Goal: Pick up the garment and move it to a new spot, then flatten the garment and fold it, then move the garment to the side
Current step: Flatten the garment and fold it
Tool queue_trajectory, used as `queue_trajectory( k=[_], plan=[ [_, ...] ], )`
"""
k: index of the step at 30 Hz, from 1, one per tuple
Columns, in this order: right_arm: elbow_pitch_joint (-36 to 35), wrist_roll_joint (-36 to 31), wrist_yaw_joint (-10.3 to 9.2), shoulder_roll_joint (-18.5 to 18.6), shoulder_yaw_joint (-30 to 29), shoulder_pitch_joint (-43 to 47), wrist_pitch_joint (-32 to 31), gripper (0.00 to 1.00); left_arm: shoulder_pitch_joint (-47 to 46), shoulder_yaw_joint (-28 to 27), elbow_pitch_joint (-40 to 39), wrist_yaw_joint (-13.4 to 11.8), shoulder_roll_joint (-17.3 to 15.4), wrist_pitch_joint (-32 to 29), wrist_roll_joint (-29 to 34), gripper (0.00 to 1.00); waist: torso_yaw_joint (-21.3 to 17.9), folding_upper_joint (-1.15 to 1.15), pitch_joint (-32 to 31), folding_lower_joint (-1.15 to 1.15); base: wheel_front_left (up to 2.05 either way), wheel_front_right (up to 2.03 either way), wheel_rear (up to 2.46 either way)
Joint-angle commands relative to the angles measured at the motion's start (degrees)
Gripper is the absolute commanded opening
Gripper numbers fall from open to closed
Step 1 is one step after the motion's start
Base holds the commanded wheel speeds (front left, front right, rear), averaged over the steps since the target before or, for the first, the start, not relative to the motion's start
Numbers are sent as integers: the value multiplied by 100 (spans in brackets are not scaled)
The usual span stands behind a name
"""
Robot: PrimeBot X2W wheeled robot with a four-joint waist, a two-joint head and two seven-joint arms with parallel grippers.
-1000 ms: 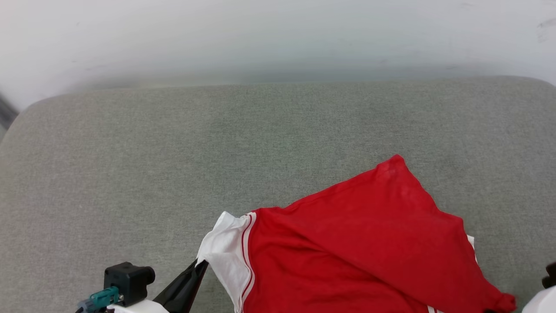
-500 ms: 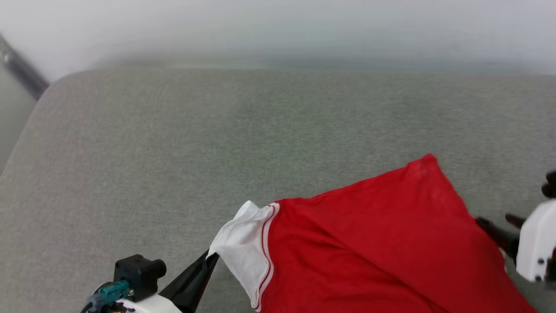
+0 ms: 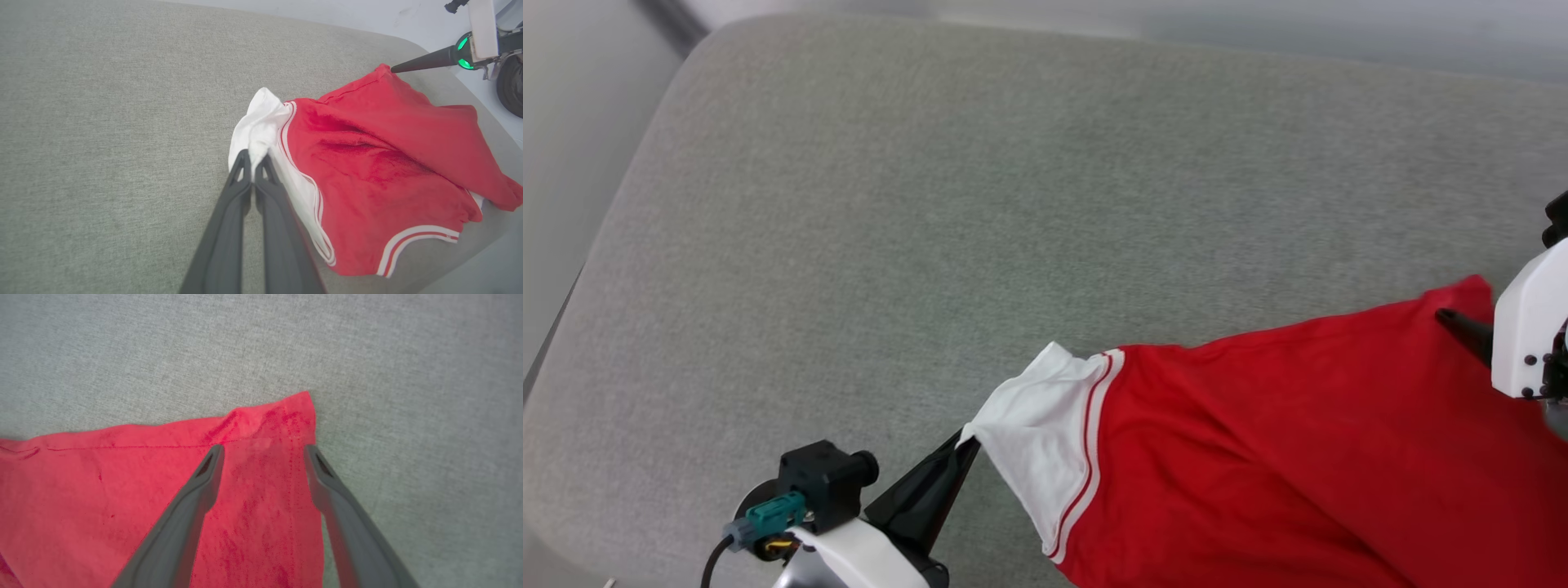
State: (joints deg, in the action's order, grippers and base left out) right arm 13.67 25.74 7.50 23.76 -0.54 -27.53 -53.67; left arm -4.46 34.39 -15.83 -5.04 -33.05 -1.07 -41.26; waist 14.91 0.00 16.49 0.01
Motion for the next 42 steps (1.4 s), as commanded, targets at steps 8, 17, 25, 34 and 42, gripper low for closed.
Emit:
queue_trajectory(
  k=[8,17,25,34,42],
  plan=[
    [761,-153,-2,123,353,-211,190,100,-282,138,190,129,237,89,47,0,444,0,409,-1,0,0,0],
    [1165,4,6,108,893,193,-246,0,-337,155,344,159,295,153,17,0,492,0,403,-1,0,0,0],
    [1038,214,0,209,825,8,330,0,-309,107,376,118,208,172,3,0,320,0,81,-1,0,0,0],
    [791,562,-2,453,869,-288,1104,0,-204,-143,175,-51,-35,251,12,0,-165,0,-646,-1,0,0,0],
    [25,1001,-2,767,932,-400,1406,0,-424,-621,-375,-274,-380,389,185,0,-610,0,-1200,-1,0,0,0]
  ],
)
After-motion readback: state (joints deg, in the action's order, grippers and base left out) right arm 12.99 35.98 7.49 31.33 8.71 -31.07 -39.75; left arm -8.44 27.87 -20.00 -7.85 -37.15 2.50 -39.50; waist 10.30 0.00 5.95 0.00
